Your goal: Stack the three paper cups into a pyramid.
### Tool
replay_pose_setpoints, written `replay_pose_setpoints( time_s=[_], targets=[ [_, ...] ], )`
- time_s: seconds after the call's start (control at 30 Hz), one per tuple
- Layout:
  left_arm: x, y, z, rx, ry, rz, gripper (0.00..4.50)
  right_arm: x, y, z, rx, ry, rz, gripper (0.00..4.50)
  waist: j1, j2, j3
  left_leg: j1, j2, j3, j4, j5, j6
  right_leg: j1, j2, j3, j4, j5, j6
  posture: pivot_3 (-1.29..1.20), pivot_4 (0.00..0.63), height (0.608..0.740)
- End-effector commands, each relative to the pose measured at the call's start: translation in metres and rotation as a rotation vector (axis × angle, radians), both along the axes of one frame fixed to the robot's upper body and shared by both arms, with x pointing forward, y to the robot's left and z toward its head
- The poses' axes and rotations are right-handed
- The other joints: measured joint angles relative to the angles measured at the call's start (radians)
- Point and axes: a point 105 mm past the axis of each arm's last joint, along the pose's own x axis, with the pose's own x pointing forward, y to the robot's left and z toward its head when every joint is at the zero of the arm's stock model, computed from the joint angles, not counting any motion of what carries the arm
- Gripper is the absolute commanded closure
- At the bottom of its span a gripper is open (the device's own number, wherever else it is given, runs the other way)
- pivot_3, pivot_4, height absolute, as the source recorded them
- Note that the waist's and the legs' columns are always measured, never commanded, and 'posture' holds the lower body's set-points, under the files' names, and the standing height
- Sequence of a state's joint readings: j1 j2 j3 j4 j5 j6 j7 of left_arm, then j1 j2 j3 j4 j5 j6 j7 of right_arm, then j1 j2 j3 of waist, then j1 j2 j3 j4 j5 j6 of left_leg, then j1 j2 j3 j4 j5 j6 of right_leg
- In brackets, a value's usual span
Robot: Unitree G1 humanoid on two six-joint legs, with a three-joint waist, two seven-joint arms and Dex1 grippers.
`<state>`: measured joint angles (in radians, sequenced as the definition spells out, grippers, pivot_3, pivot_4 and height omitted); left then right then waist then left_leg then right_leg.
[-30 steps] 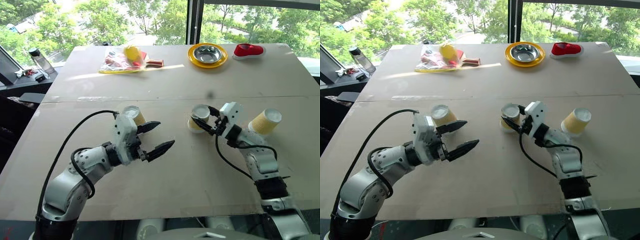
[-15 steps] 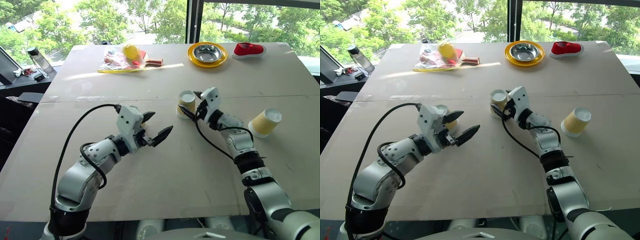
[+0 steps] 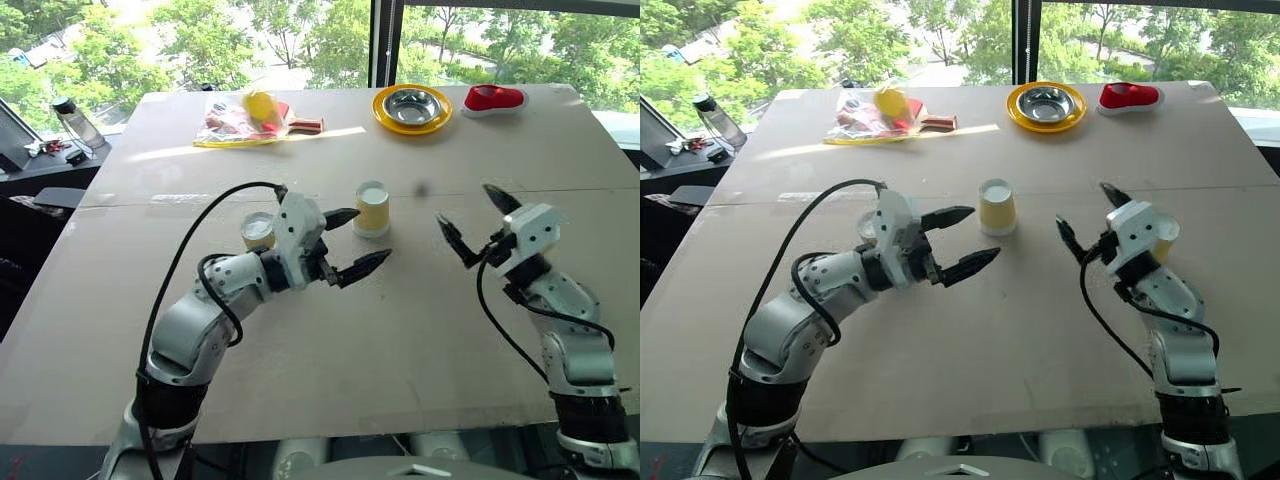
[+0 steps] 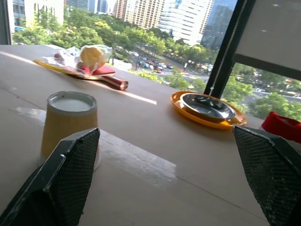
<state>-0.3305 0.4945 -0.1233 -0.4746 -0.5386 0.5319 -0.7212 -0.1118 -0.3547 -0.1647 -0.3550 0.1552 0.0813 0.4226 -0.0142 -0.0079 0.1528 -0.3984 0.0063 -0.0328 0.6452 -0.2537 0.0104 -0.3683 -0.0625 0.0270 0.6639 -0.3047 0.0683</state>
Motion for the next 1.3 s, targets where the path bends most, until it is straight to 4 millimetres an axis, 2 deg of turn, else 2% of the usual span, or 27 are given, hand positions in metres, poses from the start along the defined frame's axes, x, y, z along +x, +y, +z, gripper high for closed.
replay_pose_setpoints(
  time_s=[0.03, 0.13, 0.2, 0.33, 0.5, 0.7, 0.77, 0.9, 0.93, 1.03, 1.2, 1.3],
  targets=[
    [-0.01, -0.013, 0.008, -0.007, -0.027, -0.137, 0.0, -0.015, -0.04, 0.009, -0.036, -0.031, -0.212, 0.03, 0.002, 0.0, 0.0, 0.0, 0.0, 0.0, 0.0, 0.0, -0.001, 0.0, 0.0, 0.0, 0.0, 0.0, 0.0, 0.0, 0.15, 0.74],
    [-0.011, -0.02, 0.007, -0.005, -0.023, -0.187, 0.0, -0.021, -0.067, -0.008, -0.016, 0.039, -0.355, 0.03, 0.003, 0.0, 0.0, 0.0, -0.001, 0.0, 0.0, 0.0, 0.0, 0.001, 0.0, 0.0, -0.001, 0.0, 0.0, 0.0, 0.15, 0.74],
    [-0.009, -0.022, 0.007, -0.003, -0.028, -0.194, 0.0, -0.021, -0.072, -0.022, 0.011, 0.089, -0.38, 0.03, -0.001, 0.0, 0.0, 0.0, -0.001, 0.0, 0.0, 0.0, 0.0, 0.001, 0.0, 0.0, 0.0, 0.0, 0.0, 0.0, 0.15, 0.74],
    [-0.007, -0.023, 0.008, -0.005, -0.04, -0.201, 0.0, -0.018, -0.081, -0.034, 0.085, 0.105, -0.429, 0.03, -0.004, 0.0, 0.0, 0.001, 0.0, 0.001, 0.001, -0.001, 0.001, 0.001, 0.001, 0.001, 0.001, 0.0, 0.0, 0.0, 0.15, 0.74],
    [-0.005, -0.025, 0.008, -0.007, -0.046, -0.202, 0.0, -0.01, -0.078, -0.038, 0.235, 0.14, -0.387, 0.03, -0.001, 0.0, 0.0, 0.001, 0.0, 0.001, 0.001, -0.001, 0.001, 0.001, 0.001, 0.001, 0.0, 0.0, 0.0, 0.0, 0.15, 0.74],
    [-0.005, -0.025, 0.009, -0.014, -0.049, -0.188, 0.0, -0.003, -0.078, -0.04, 0.311, 0.166, -0.357, 0.03, 0.001, 0.0, 0.0, 0.001, 0.0, 0.0, 0.001, -0.001, 0.001, 0.001, 0.001, 0.001, 0.0, 0.0, 0.0, 0.0, 0.15, 0.74],
    [-0.005, -0.024, 0.01, -0.016, -0.05, -0.178, 0.0, -0.001, -0.079, -0.04, 0.322, 0.167, -0.359, 0.52, 0.001, 0.0, 0.0, 0.001, 0.0, 0.0, 0.001, -0.001, 0.001, 0.001, 0.001, 0.001, 0.0, 0.0, 0.0, 0.0, 0.15, 0.74],
    [-0.005, -0.022, 0.01, -0.019, -0.051, -0.164, 0.0, 0.0, -0.08, -0.042, 0.328, 0.176, -0.353, 2.01, 0.0, 0.0, 0.0, 0.001, 0.0, 0.0, 0.001, -0.001, 0.001, 0.001, 0.001, 0.001, 0.0, 0.0, 0.0, 0.0, 0.15, 0.74],
    [-0.005, -0.022, 0.01, -0.019, -0.051, -0.162, 0.0, 0.001, -0.079, -0.042, 0.32, 0.175, -0.346, 2.26, 0.0, 0.0, 0.0, 0.001, 0.0, 0.0, 0.001, -0.001, 0.001, 0.001, 0.001, 0.001, 0.0, 0.0, 0.0, 0.0, 0.15, 0.74],
    [-0.006, -0.021, 0.01, -0.024, -0.049, -0.149, 0.0, 0.005, -0.072, -0.039, 0.31, 0.171, -0.317, 2.32, 0.0, 0.0, 0.0, 0.001, 0.0, 0.0, 0.001, -0.001, 0.001, 0.001, 0.001, 0.001, 0.0, 0.0, 0.0, 0.0, 0.15, 0.74],
    [-0.003, -0.005, 0.003, -0.046, -0.026, -0.028, 0.0, 0.021, -0.028, -0.031, 0.243, 0.177, -0.141, 2.32, -0.015, 0.001, 0.0, 0.001, 0.001, 0.001, 0.001, -0.001, 0.001, 0.001, 0.001, 0.002, 0.001, 0.0, 0.0, 0.0, 0.15, 0.74],
    [0.003, 0.012, -0.008, -0.047, -0.015, 0.109, 0.0, 0.033, 0.0, -0.028, 0.21, 0.185, -0.046, 2.32, -0.015, 0.001, 0.0, 0.001, 0.001, 0.0, 0.001, -0.001, 0.001, 0.001, 0.001, 0.001, 0.001, 0.0, 0.0, 0.0, 0.15, 0.74]
  ],
)
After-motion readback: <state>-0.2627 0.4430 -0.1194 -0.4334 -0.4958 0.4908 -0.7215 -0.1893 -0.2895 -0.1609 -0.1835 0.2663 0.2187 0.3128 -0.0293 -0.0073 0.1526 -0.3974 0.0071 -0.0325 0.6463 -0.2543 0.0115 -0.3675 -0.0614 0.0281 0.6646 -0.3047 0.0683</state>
